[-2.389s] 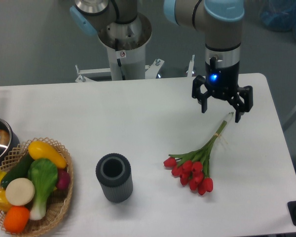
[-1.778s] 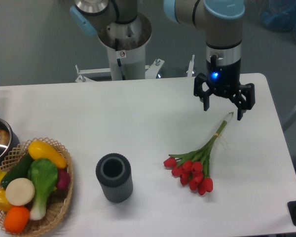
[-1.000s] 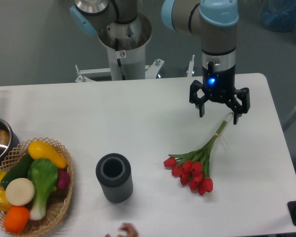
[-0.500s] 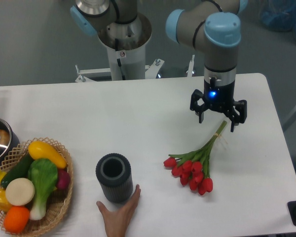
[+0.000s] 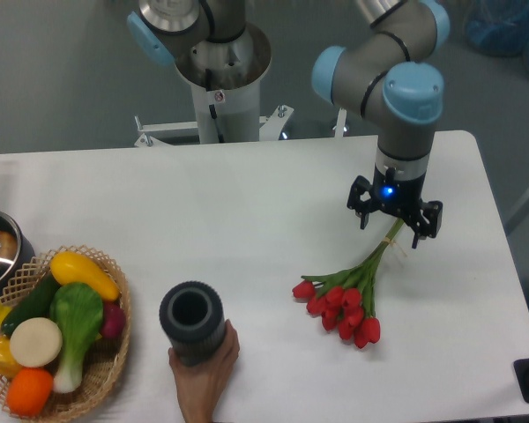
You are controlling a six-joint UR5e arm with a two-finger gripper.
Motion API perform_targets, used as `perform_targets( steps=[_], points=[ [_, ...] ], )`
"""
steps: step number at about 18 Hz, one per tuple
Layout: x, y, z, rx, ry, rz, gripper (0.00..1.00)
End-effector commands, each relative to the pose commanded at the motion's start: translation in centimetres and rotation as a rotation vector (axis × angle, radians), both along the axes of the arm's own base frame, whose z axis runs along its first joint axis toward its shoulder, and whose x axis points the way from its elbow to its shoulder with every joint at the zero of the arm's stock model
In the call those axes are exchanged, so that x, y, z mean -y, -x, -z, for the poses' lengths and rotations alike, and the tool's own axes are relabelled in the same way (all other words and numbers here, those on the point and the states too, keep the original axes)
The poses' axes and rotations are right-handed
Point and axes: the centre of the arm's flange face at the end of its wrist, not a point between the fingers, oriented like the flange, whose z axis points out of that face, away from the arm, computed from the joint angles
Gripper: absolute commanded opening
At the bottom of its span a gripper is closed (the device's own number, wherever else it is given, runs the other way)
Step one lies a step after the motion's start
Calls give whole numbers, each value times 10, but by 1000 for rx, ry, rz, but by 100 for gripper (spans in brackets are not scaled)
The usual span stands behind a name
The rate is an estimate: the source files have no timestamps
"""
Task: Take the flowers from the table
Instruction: 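Lower the open gripper down onto the green tulip stems, then close the gripper around the tulip stems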
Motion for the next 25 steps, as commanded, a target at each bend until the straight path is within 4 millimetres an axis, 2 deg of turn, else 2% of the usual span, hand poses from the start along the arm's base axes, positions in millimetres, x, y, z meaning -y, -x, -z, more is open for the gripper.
perform_targets(
  steps=[9, 13, 16, 19, 25],
  points=[
    [1, 3, 41, 50, 41, 96, 100],
    [0, 3, 52, 68, 45, 95, 100],
    [-1, 2, 53, 70, 44, 97, 99],
    [0, 3, 54, 72, 45, 95, 89],
    [-1, 5, 53, 69, 44, 94, 52]
  ],
)
